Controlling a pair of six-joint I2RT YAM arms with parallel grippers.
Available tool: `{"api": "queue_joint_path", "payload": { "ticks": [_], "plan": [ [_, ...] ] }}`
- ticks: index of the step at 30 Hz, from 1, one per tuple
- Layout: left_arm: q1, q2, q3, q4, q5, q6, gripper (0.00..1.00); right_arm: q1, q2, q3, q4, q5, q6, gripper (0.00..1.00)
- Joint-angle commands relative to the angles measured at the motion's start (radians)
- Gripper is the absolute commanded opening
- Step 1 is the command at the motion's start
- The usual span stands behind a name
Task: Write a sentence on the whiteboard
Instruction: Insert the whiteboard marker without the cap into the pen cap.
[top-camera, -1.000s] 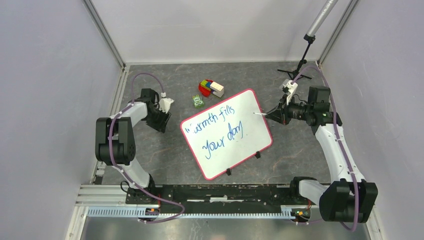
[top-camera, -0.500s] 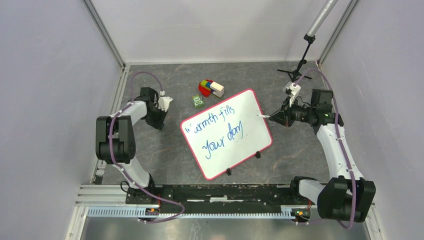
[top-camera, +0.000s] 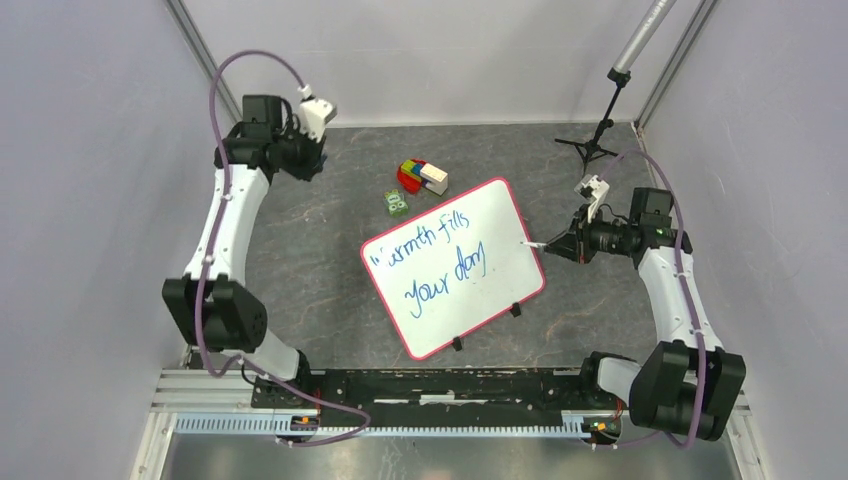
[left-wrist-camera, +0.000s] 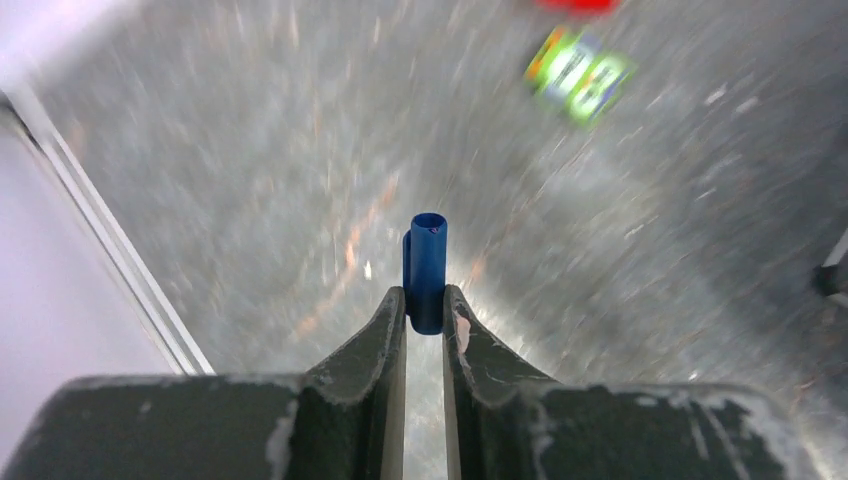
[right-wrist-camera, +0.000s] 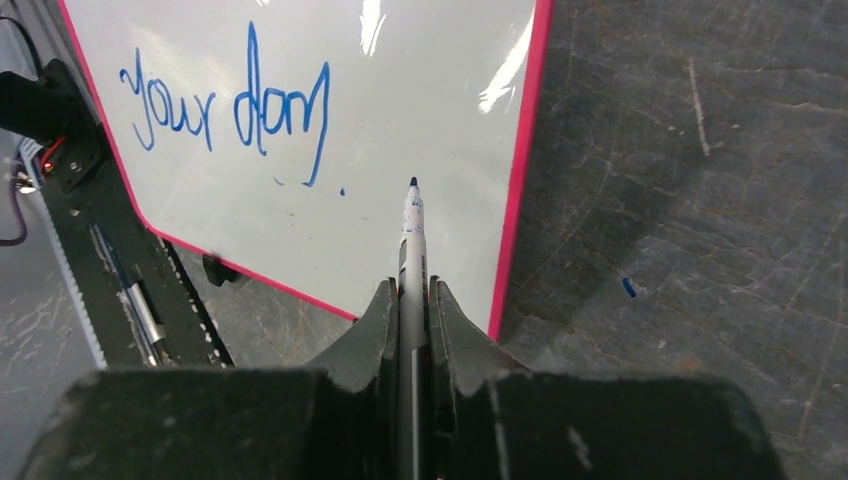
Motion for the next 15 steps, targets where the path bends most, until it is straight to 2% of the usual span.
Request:
{"api": "queue_joint_path", "payload": {
  "ticks": [1, 5, 10, 15],
  "plan": [
    [-0.215, -0.107, 0.172, -0.151, 0.065, -0.018, 0.02, -0.014, -0.017, -0.031, -0.08, -0.093, -0.076, 0.0],
    [-0.419, -0.078, 0.214, -0.229, 0.12, -0.021, 0.02, -0.019, -0.054, -0.066, -0.094, -0.114, -0.095, 0.0],
    [-0.692, -0.041, 0.099, -0.203, 0.067, 0.005, 0.02, -0.021, -0.049, -0.093, -0.187, -0.146, -0.19, 0.0],
    [-0.818, -0.005, -0.002, -0.073, 0.0, 0.002, 0.02, -0.02, -0.044, -0.089, -0.258, -0.215, -0.269, 0.0]
  ]
}}
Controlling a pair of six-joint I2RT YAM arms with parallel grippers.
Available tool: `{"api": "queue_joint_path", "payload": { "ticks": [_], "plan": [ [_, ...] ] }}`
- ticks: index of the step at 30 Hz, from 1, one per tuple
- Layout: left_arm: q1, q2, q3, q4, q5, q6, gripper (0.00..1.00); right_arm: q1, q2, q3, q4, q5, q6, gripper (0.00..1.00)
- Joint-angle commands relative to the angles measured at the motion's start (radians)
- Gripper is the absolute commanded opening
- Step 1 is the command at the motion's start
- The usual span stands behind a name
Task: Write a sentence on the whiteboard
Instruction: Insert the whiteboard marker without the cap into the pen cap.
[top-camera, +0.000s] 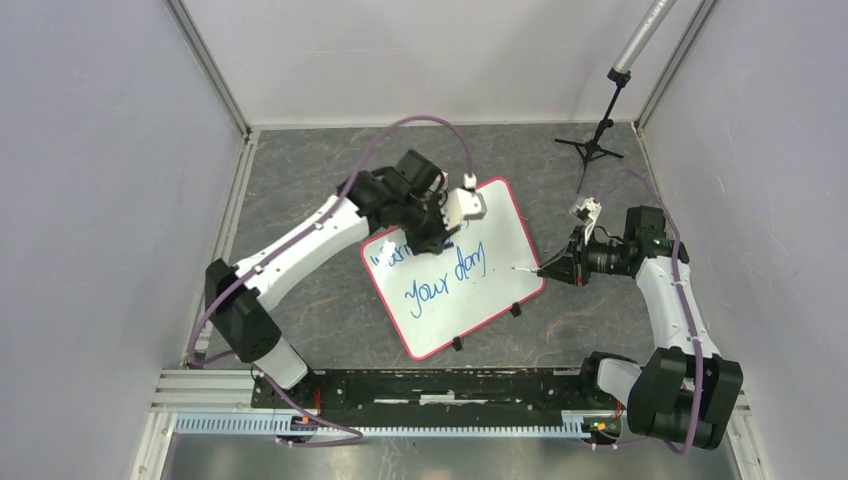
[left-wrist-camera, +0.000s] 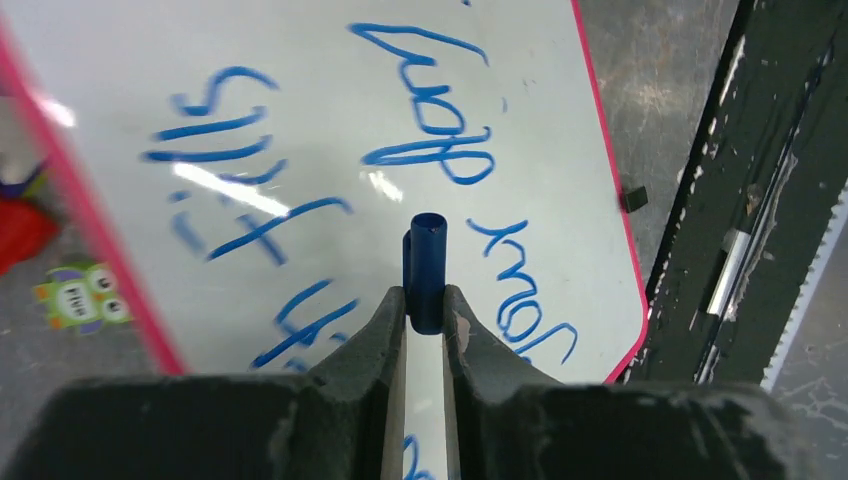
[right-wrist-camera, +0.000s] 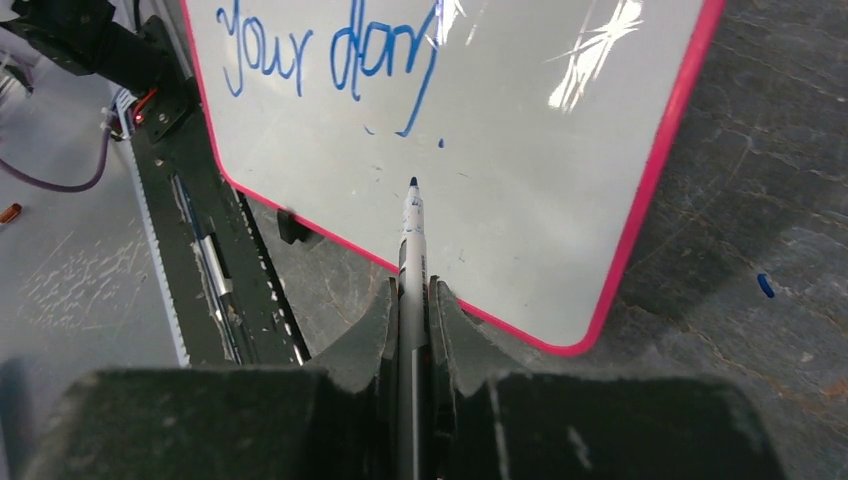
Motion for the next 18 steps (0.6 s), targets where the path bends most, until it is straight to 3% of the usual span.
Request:
{"api": "queue_joint_path", "payload": {
  "ticks": [1, 12, 18],
  "plan": [
    [-0.091, 0.018, -0.056, 0.087, -0.074, 0.011, 0.02, -0.004, -0.004, -0.004, -0.07, -0.111, -0.095, 0.0],
    [-0.265, 0.077, -0.071, 0.201, -0.18, 0.087, 0.02, 0.027, 0.087, 0.048, -0.322, -0.201, -0.333, 0.0],
    [-0.287, 0.091, -0.101, 0.237, -0.188, 0.098, 0.02, 0.08, 0.095, 0.033, -0.268, -0.241, -0.27, 0.0]
  ]
}}
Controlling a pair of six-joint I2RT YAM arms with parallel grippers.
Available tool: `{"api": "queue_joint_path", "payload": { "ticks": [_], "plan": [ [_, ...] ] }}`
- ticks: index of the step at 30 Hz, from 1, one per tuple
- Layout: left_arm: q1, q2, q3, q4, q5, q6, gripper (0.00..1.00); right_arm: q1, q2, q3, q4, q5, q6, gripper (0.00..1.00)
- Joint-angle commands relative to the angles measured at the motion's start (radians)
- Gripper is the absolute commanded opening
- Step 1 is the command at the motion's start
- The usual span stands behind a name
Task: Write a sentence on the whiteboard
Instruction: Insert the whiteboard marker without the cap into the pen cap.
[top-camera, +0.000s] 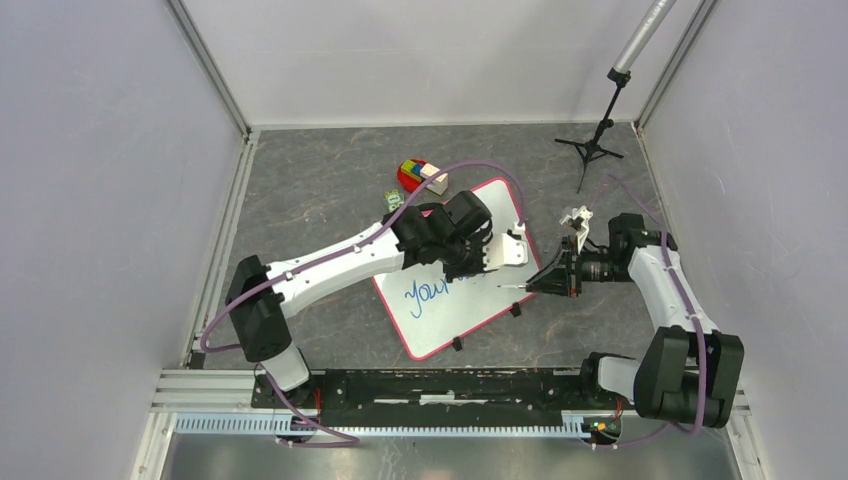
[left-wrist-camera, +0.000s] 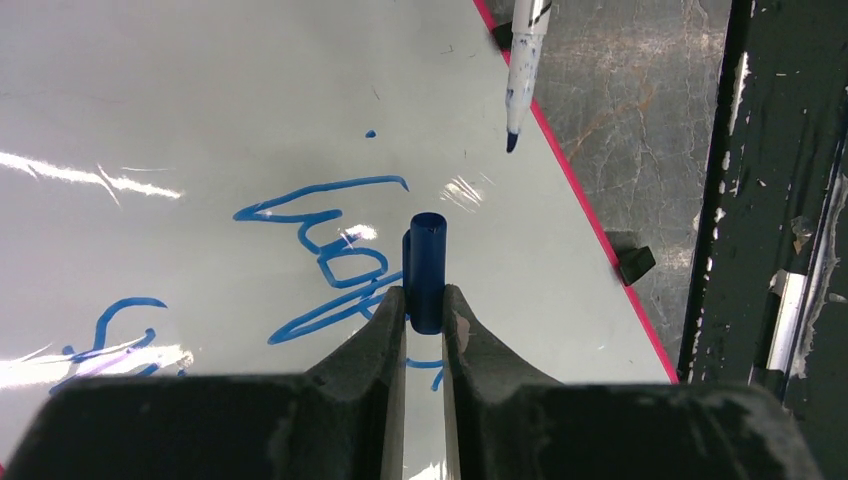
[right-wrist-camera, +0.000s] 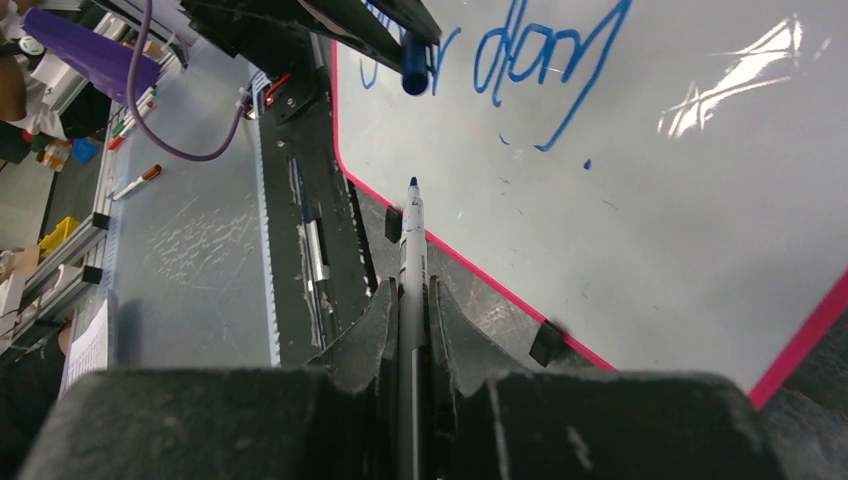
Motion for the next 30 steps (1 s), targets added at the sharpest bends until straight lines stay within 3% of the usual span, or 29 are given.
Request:
{"api": "queue_joint_path", "payload": {
  "ticks": [1, 30],
  "plan": [
    [-0.008, 0.008, -0.03, 0.069, -0.021, 0.051, 0.02, 0.023, 0.009, 0.02, 0.006, -0.077, 0.007, 0.0],
    [-0.069, 0.0, -0.042, 0.036, 0.055, 0.055, 0.02, 0.062, 0.033, 0.032, -0.019, -0.094, -0.041, 0.0]
  ]
}}
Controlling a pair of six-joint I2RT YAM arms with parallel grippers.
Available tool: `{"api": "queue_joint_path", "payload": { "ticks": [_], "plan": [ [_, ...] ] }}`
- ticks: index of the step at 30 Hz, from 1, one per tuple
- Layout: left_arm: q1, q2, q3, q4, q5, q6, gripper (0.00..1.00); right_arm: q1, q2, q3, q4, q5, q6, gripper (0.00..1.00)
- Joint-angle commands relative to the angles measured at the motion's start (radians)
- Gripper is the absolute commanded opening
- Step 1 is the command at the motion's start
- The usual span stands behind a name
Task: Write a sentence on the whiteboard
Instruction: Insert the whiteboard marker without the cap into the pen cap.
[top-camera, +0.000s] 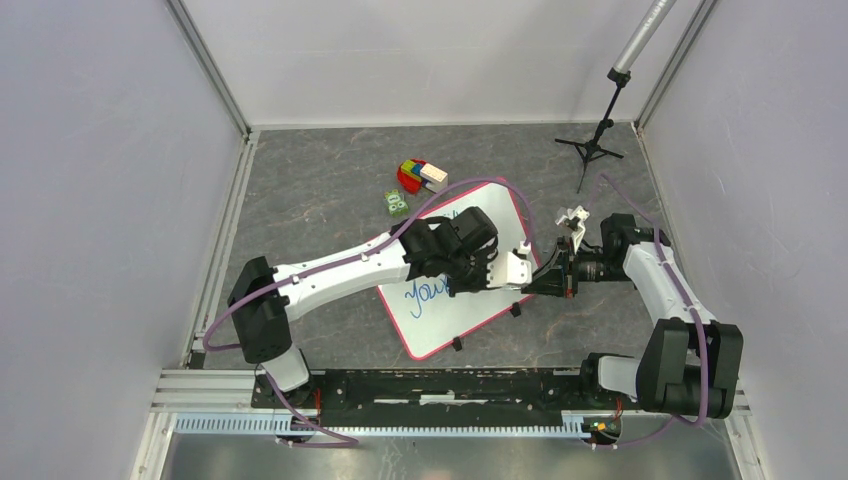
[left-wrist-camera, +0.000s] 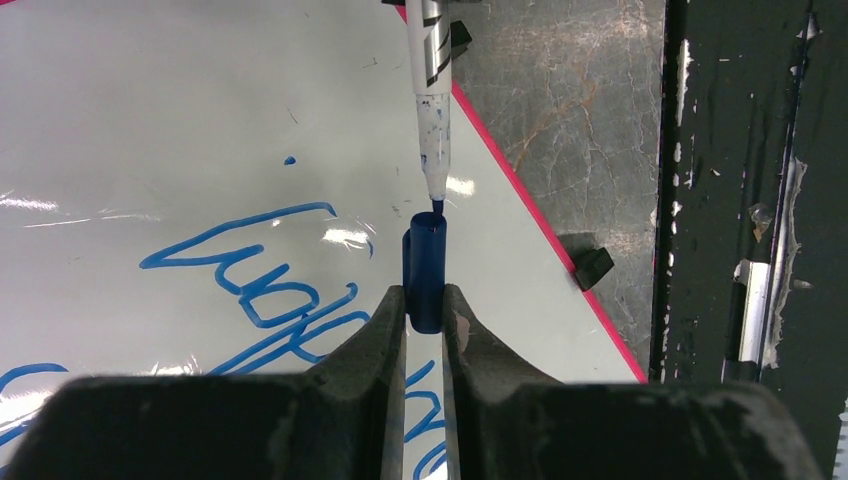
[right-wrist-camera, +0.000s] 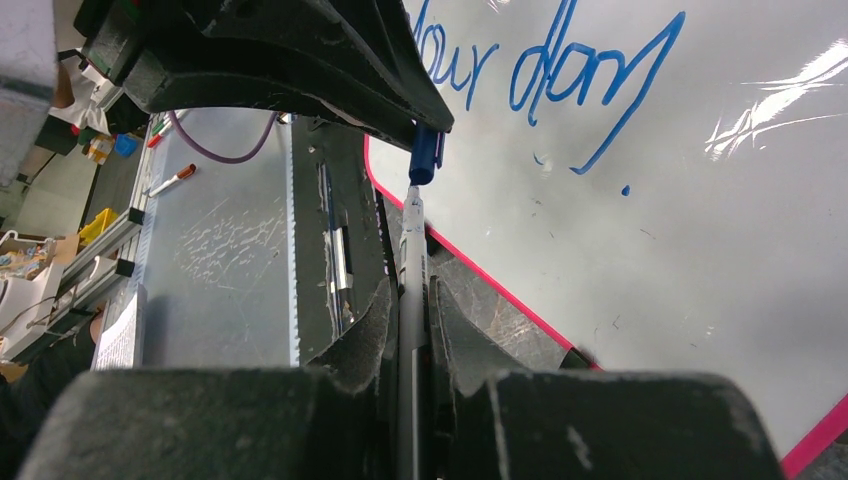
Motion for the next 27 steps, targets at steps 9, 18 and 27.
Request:
{"api": "queue_joint_path", "payload": {
  "ticks": [9, 18, 27],
  "plan": [
    [-0.019, -0.001, 0.029, -0.004, 0.031, 0.038, 0.02, 0.009, 0.001, 0.028, 0.01, -0.027, -0.001, 0.0],
    [-0.02, 0.006, 0.043, -0.002, 0.031, 0.019, 0.02, 0.018, -0.002, 0.019, 0.028, -0.011, 0.011, 0.0],
    [-0.018, 0.002, 0.037, -0.008, 0.029, 0.018, 0.02, 0.023, -0.001, 0.029, 0.049, -0.007, 0.043, 0.0]
  ]
}}
